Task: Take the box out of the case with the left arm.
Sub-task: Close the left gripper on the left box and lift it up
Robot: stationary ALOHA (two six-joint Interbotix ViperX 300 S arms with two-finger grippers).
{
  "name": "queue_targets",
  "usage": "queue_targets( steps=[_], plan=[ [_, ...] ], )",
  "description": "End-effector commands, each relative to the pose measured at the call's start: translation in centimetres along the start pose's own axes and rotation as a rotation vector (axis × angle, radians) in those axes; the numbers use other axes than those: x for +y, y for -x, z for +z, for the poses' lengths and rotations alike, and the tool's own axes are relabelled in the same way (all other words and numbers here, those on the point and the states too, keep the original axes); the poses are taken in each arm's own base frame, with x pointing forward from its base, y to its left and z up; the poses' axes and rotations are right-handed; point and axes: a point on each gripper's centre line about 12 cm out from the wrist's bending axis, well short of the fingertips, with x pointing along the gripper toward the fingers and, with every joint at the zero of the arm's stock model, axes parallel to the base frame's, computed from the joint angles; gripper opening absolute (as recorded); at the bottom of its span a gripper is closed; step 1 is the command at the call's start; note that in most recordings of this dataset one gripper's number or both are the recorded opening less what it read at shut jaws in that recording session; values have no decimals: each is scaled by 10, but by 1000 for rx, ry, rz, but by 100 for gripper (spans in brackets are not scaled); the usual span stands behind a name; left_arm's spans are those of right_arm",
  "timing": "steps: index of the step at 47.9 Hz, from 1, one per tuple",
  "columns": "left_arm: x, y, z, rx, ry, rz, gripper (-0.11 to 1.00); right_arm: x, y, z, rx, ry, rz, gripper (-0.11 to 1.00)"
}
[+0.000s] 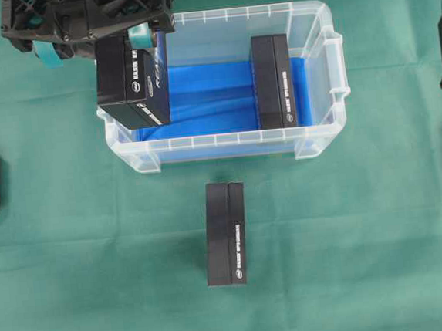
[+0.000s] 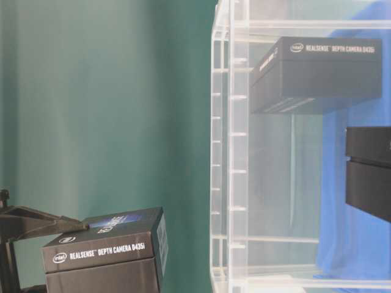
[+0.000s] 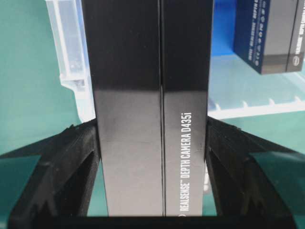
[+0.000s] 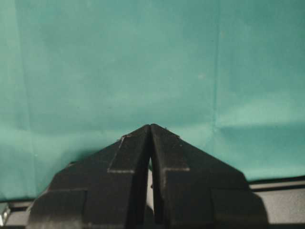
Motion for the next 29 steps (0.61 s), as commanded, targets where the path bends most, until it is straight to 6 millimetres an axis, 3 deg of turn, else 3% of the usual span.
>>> queue_targets(
  steps=[1, 16, 29],
  plan=[
    [4, 17, 1, -17, 7, -46, 61, 0, 2, 2, -11, -3, 1, 3],
    [5, 17, 1, -16, 5, -45, 61, 0, 3, 2, -12, -3, 3, 3],
    [6, 16, -20, 2, -6, -38, 61, 0, 3, 2, -12, -1, 2, 3]
  ],
)
